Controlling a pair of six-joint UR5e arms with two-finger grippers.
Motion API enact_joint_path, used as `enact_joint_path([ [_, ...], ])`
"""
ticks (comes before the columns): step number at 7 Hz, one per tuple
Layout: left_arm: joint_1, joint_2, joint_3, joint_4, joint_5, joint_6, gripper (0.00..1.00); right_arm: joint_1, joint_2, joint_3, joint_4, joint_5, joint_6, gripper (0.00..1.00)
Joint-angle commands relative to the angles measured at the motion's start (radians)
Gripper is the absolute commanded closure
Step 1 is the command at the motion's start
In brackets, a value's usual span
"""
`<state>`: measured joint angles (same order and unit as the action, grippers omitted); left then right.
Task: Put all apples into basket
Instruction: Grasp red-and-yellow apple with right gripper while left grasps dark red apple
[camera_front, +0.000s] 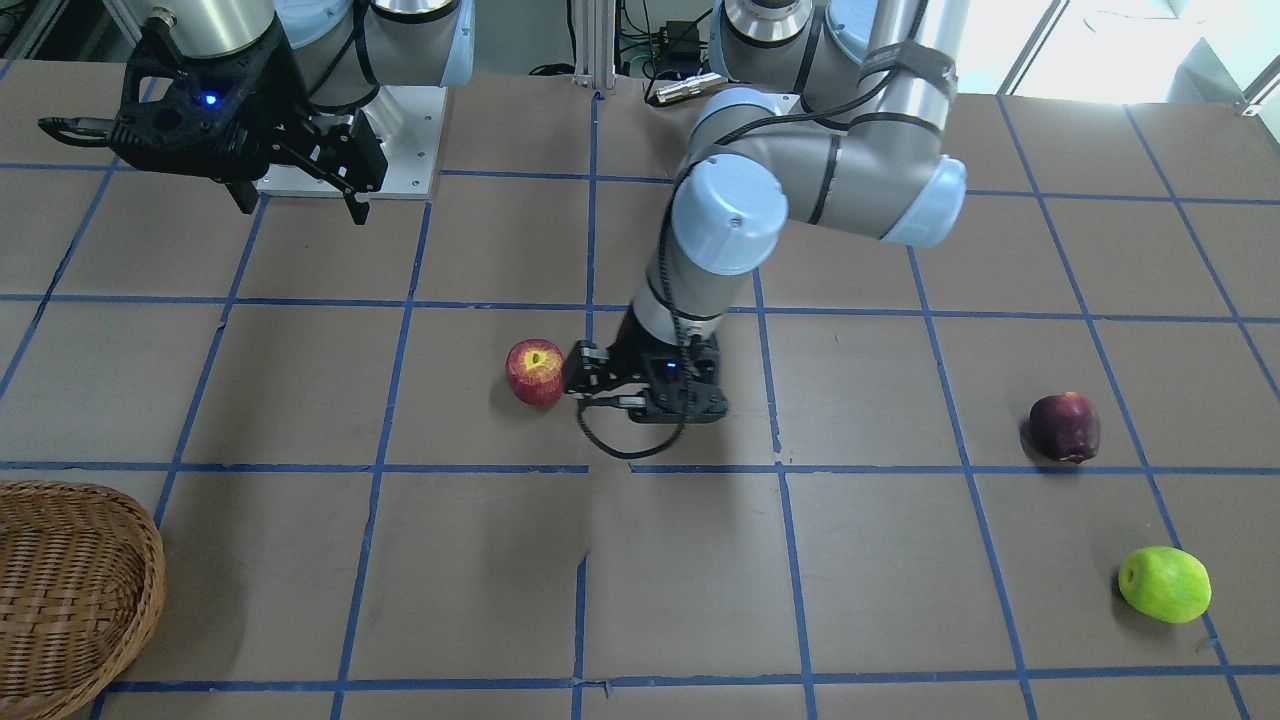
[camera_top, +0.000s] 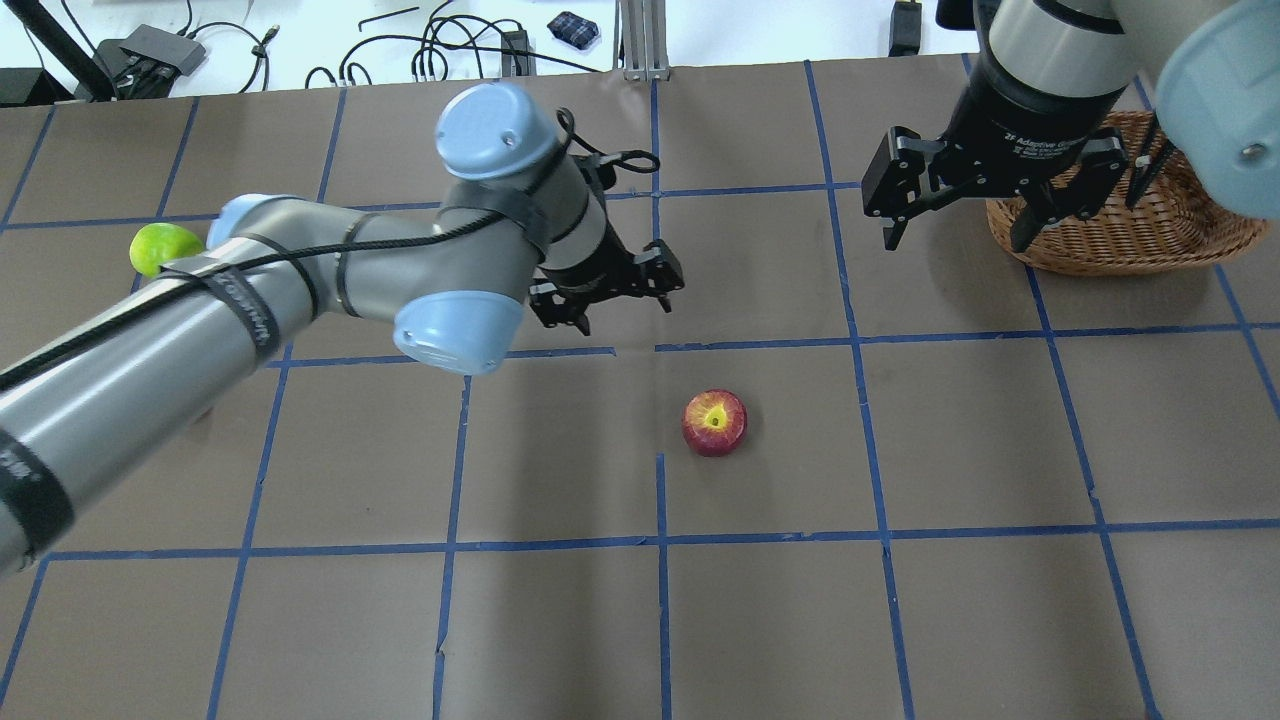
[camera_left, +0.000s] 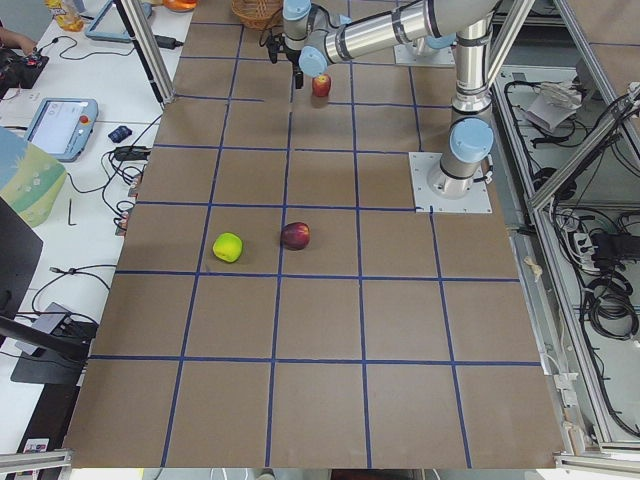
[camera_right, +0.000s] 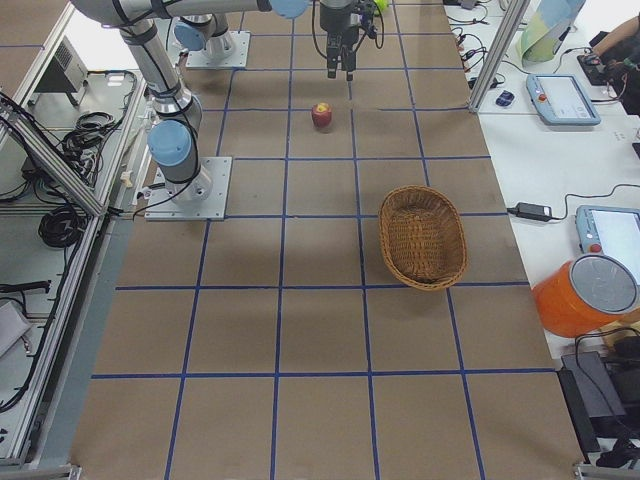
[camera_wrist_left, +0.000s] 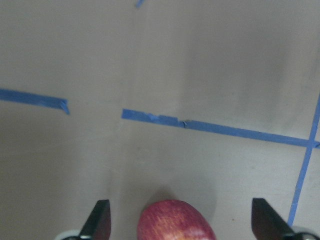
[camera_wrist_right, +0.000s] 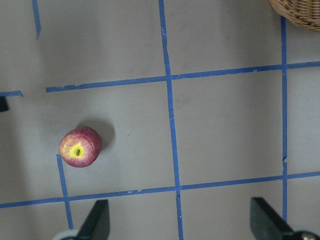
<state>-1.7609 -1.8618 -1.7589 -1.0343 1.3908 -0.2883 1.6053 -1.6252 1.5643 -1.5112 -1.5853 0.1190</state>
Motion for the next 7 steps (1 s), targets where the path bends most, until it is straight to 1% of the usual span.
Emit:
enact_joint_path([
  [1, 0.262, 0.084, 0.01, -0.214, 0.197, 0.327, 0.0, 0.024, 0.045, 0.0, -0.003, 0.014, 0.043, 0.0],
  [2, 0.378, 0.114, 0.009, -0.245, 0.318, 0.469, 0.0, 0.094, 0.091, 0.009, -0.041, 0.049, 0.091, 0.0],
  [3, 0.5, 0.124, 0.01, -0.245, 0.333, 0.656, 0.0, 0.187, 0.125, 0.055, -0.143, 0.038, 0.15, 0.0],
  [4, 0.641, 0.099, 0.0, -0.247, 0.323, 0.793, 0.0, 0.214, 0.154, 0.148, -0.287, 0.042, 0.16, 0.0],
  [5, 0.752, 0.06, -0.007, -0.233, 0.295, 0.955, 0.01, 0.231, 0.175, 0.286, -0.501, 0.048, 0.301, 0.0],
  [6, 0.8, 0.021, -0.005, -0.231, 0.272, 0.971, 0.01, 0.267, 0.197, 0.416, -0.703, 0.038, 0.323, 0.0],
  [7, 0.804, -0.029, 0.002, -0.172, 0.243, 0.96, 0.01, 0.29, 0.202, 0.478, -0.763, 0.047, 0.336, 0.0],
])
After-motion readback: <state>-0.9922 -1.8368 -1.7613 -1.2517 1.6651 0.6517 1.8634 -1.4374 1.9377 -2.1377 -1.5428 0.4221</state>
